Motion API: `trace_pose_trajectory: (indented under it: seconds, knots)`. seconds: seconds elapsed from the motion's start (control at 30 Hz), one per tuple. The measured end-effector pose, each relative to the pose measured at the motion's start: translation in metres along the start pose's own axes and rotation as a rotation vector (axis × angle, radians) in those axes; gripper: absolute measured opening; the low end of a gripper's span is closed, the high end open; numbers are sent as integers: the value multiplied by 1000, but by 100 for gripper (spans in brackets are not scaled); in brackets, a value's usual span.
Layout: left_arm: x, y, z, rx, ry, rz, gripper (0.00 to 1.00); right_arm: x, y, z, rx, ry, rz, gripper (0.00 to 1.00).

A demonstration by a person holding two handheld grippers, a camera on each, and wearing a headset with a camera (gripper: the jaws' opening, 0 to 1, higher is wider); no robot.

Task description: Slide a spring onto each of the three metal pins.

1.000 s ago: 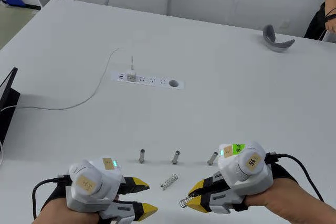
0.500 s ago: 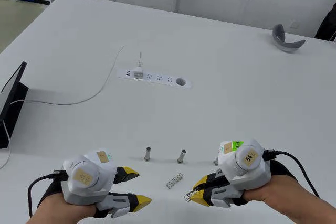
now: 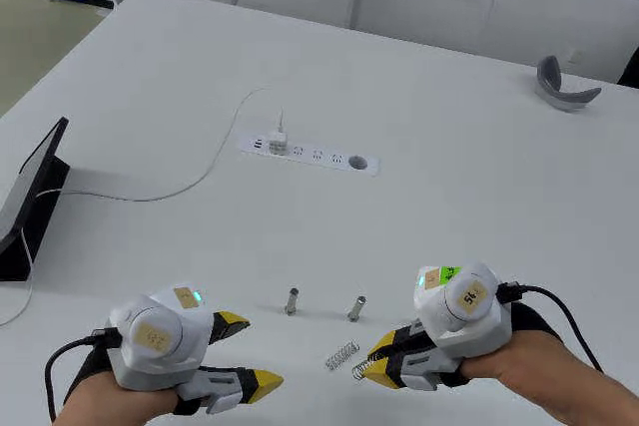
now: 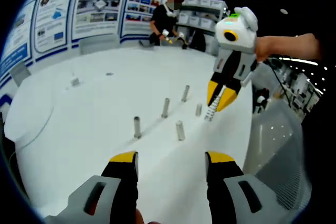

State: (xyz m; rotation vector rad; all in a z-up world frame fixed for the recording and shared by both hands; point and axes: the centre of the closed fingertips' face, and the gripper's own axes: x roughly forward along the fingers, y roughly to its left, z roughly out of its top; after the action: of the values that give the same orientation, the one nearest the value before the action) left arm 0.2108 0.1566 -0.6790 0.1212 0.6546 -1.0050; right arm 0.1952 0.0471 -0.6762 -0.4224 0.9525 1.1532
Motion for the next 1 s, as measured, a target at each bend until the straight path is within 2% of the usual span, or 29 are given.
trace_pose_trajectory:
  seconds: [0.33,0.73,1.0]
  knots:
    - [-7,18,-3,-35,-10,56,60,9,-12,15,-41,17,1,12]
    - [-21,33,-9,-69,-21,101,65,25,-29,27,-88,53,1,12]
    - [-25,37,-12,-70,-21,115,69,31,-47,41,-118,64,-14,12]
